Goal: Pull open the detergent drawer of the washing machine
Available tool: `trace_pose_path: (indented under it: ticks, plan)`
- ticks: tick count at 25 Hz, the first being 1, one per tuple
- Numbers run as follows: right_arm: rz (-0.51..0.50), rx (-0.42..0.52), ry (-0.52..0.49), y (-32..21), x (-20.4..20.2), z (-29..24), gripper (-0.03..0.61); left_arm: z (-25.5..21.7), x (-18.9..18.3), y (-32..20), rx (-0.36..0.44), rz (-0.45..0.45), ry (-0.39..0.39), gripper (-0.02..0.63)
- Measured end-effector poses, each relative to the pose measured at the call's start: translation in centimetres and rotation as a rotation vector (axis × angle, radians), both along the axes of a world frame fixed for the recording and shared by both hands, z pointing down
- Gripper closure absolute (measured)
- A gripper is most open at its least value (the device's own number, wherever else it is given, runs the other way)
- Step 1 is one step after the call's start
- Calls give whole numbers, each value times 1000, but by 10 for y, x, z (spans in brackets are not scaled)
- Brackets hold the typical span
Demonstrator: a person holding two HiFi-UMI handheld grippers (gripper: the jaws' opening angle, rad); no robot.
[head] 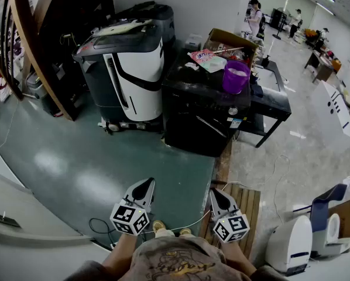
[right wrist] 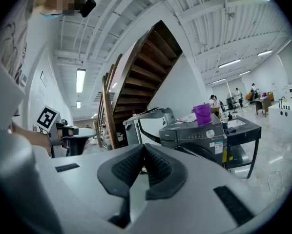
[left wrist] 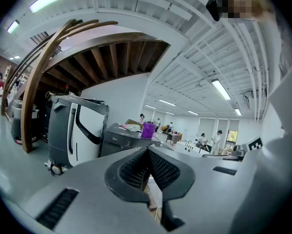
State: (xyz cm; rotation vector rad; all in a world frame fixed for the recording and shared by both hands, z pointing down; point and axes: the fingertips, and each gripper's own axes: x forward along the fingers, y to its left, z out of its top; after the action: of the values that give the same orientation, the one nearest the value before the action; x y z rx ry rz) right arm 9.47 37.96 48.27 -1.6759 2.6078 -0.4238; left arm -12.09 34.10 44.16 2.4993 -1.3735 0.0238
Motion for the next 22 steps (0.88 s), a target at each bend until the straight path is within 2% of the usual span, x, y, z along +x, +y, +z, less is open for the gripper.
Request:
trace_pose_path:
  ticks: [11, 22]
  plan:
    - [-9, 9, -30, 5, 18, 4, 577, 14, 14, 4, -17, -37, 20, 592]
    - [10, -22, -26, -7, 57, 24, 575, 23, 51, -18, -9, -40, 36, 592]
